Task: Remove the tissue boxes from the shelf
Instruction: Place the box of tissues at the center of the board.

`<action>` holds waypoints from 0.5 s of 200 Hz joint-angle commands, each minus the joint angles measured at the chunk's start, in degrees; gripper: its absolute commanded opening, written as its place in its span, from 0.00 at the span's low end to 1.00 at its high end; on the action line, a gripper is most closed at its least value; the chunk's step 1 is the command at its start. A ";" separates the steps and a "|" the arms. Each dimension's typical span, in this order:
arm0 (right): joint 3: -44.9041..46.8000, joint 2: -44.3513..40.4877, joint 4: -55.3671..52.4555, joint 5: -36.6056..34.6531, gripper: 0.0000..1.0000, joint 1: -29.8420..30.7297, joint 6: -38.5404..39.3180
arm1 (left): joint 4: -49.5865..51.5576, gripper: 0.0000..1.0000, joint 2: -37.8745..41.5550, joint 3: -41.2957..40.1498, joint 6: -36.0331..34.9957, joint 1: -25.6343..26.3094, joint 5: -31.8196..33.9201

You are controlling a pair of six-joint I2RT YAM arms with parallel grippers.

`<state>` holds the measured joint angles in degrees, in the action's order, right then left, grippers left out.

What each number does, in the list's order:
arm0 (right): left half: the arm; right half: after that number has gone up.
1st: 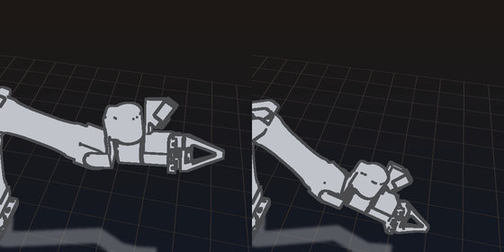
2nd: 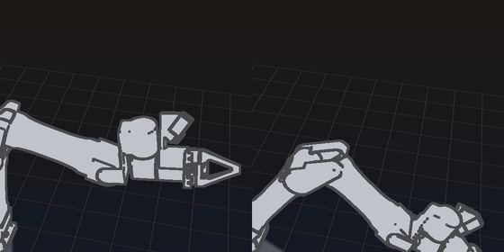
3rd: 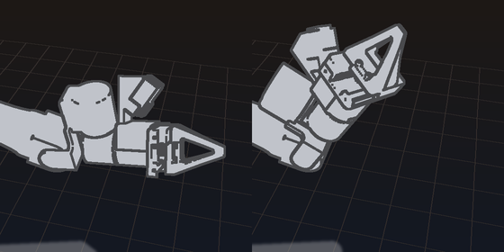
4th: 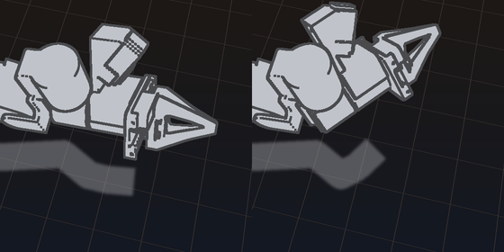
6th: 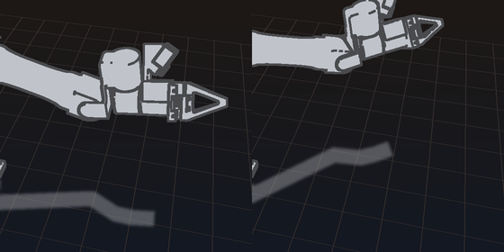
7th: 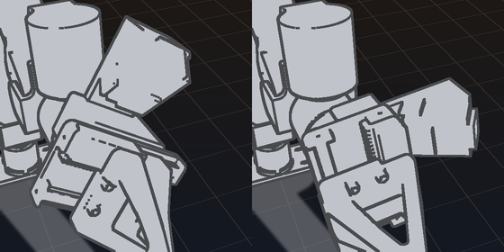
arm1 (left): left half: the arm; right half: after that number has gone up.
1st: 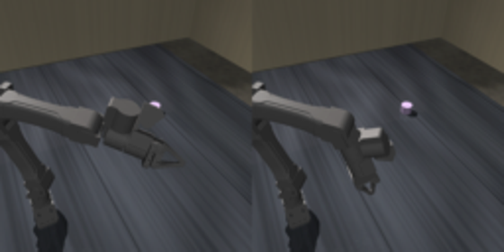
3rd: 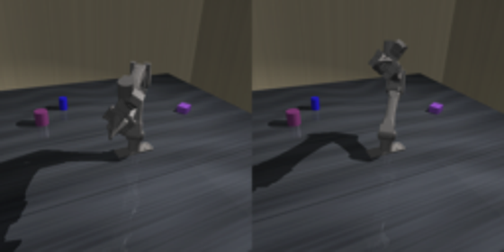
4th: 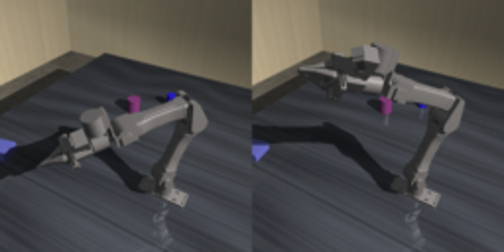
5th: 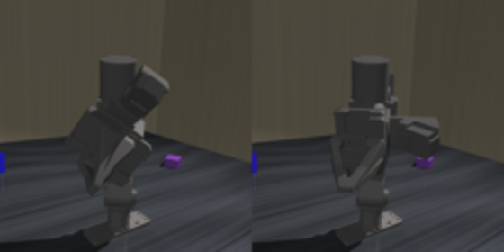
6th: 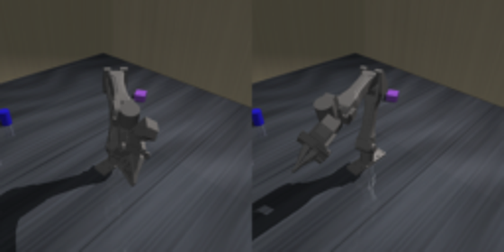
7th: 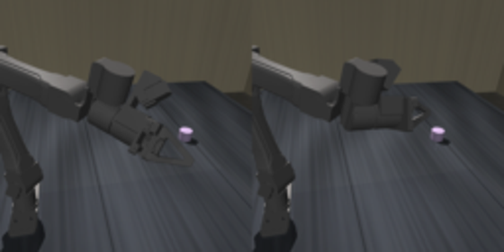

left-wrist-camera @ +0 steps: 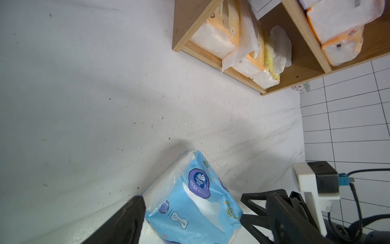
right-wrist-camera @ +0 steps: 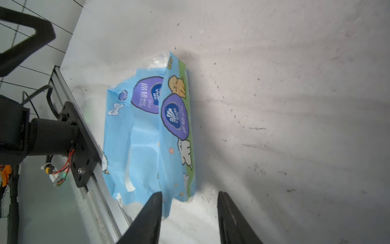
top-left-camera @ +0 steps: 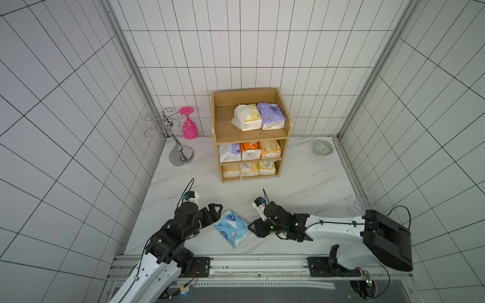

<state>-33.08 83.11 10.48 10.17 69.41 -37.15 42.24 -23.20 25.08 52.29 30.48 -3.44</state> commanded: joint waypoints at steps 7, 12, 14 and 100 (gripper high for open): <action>-4.35 4.47 4.22 3.68 0.45 0.43 -1.21 | -2.29 0.93 0.56 -2.21 5.83 4.63 5.83; -4.63 5.03 4.49 3.75 0.44 0.47 -1.35 | -2.71 0.93 0.19 -2.59 6.48 5.47 6.13; -4.76 5.26 4.60 3.77 0.43 0.47 -1.42 | -2.91 0.93 0.00 -2.78 6.68 5.75 6.31; 0.46 -0.35 5.96 -1.11 0.05 0.38 -2.24 | -18.55 0.94 -13.33 -7.98 13.60 19.74 14.35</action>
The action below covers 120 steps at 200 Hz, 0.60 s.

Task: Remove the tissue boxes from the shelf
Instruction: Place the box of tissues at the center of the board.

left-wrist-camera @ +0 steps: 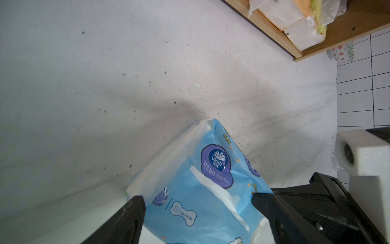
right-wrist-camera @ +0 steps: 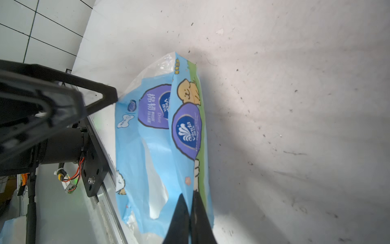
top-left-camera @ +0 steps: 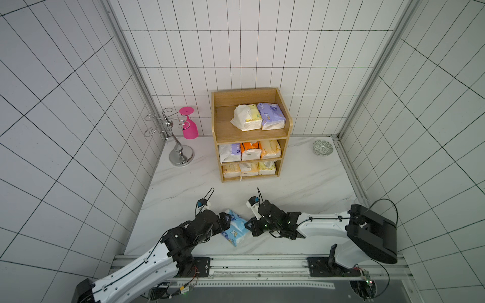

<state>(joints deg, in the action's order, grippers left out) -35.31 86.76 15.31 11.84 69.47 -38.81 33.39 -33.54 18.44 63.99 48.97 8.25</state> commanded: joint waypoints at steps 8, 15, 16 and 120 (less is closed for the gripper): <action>3.65 -5.02 1.16 -3.73 0.04 0.29 -1.14 | -11.90 0.94 -4.52 -1.60 2.07 1.46 2.57; 4.61 -5.94 1.70 -4.31 0.04 0.31 -1.63 | -13.75 0.94 -6.01 -1.79 2.10 1.61 2.41; 4.71 -6.01 1.76 -4.34 0.04 0.31 -1.67 | -13.99 0.93 -6.19 -1.77 2.11 1.63 2.35; 13.79 -21.62 -5.25 -12.74 0.43 -0.10 -5.37 | -13.18 0.94 -12.05 3.93 -5.11 2.53 3.84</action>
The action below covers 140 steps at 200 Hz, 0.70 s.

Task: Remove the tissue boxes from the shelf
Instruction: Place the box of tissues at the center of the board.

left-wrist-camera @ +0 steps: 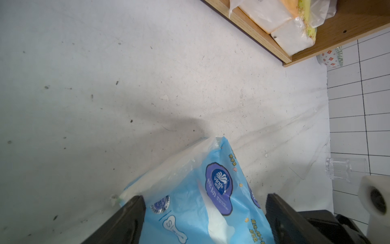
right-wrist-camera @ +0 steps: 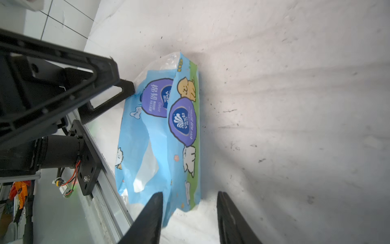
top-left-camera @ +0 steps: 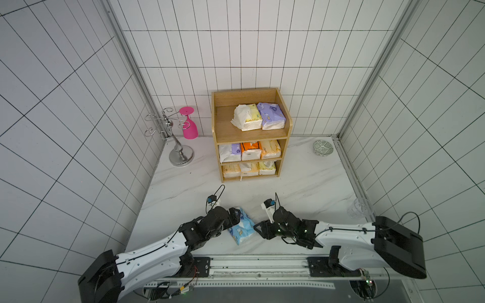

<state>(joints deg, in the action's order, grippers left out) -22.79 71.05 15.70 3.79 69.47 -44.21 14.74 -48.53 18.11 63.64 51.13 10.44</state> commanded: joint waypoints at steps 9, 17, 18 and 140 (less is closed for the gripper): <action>1.02 -7.48 -7.70 -4.72 0.40 -0.51 0.52 | 9.48 0.94 4.92 5.61 -5.59 0.46 2.87; 0.61 -8.36 -9.29 -4.29 0.35 -0.97 0.94 | 12.70 0.94 6.92 6.20 -6.04 0.46 3.60; 0.54 -8.46 -9.47 -4.26 0.34 -0.95 0.99 | 13.00 0.94 7.25 6.26 -6.05 0.46 3.70; -10.88 16.26 3.97 1.92 0.13 4.91 -1.48 | 10.27 0.96 14.08 -3.22 -0.49 0.72 -2.18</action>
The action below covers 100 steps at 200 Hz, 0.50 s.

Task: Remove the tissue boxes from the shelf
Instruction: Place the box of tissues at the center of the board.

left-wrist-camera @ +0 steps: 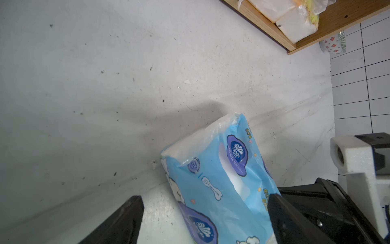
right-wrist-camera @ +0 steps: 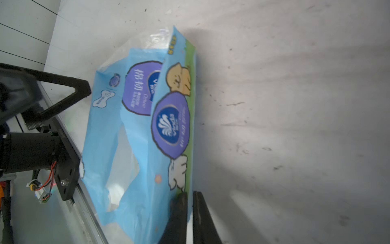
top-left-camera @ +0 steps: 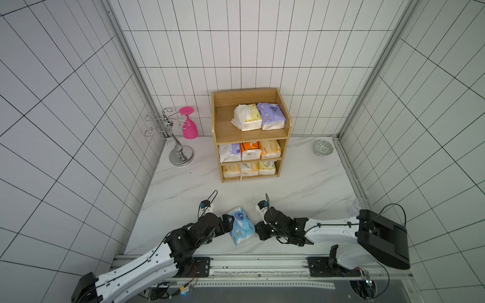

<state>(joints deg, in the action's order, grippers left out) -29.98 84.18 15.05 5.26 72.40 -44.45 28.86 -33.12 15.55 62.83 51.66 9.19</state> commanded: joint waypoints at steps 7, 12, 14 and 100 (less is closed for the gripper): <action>-4.22 4.22 5.19 0.46 0.13 2.41 -1.51 | -4.94 0.96 -1.81 -0.90 0.44 0.21 -1.07; -4.45 4.68 5.53 0.39 0.13 2.66 -1.68 | -5.58 0.96 -2.29 -1.00 0.51 0.24 -1.02; -4.53 4.92 5.70 0.37 0.13 2.70 -1.76 | -5.88 0.96 -2.43 -1.04 0.49 0.21 -0.97; -3.06 -17.54 -16.60 -11.42 0.35 -2.20 2.05 | -0.45 0.98 0.88 11.22 -10.91 0.11 13.11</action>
<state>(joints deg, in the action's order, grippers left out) -32.51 76.09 10.22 -0.73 73.56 -45.32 27.55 -34.79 20.51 59.16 51.68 14.44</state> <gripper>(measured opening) 0.324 0.981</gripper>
